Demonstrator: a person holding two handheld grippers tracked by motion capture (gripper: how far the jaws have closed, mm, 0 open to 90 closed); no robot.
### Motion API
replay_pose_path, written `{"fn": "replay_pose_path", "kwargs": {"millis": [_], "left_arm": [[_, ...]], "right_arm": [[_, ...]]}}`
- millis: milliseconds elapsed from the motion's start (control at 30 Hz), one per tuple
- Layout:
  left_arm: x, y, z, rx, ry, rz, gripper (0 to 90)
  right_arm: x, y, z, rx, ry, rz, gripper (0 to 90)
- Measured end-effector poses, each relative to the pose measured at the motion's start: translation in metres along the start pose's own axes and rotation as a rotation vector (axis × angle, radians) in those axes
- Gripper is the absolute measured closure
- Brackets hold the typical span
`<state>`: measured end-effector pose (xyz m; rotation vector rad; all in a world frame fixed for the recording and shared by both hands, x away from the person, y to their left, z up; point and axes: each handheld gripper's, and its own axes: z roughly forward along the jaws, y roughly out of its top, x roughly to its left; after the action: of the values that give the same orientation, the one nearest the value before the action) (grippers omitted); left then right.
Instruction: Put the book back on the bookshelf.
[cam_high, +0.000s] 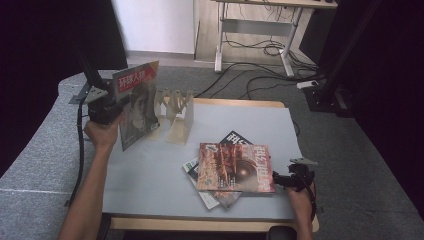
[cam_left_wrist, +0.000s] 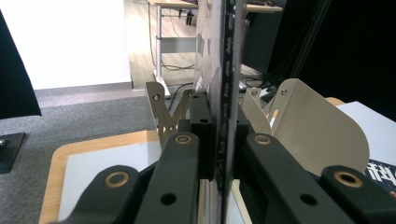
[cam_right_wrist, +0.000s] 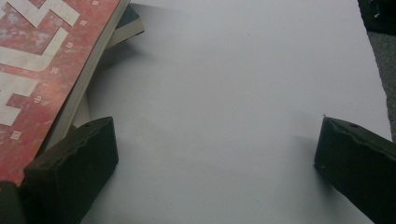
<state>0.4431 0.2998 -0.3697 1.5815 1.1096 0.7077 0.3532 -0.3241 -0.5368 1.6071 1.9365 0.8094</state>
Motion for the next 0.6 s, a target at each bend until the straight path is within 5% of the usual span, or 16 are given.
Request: {"fn": "replay_pose_path", "kwargs": {"millis": [467,600], "left_arm": [[0.006,0.0,-0.009,0.099,-0.063,0.036,86.1],[0.004,-0.002,-0.011,0.096,-0.051,0.052,86.3]], "right_arm": [[0.0,0.0,0.0,0.0,0.0,0.0,0.0],[0.0,0.0,0.0,0.0,0.0,0.0,0.0]]}}
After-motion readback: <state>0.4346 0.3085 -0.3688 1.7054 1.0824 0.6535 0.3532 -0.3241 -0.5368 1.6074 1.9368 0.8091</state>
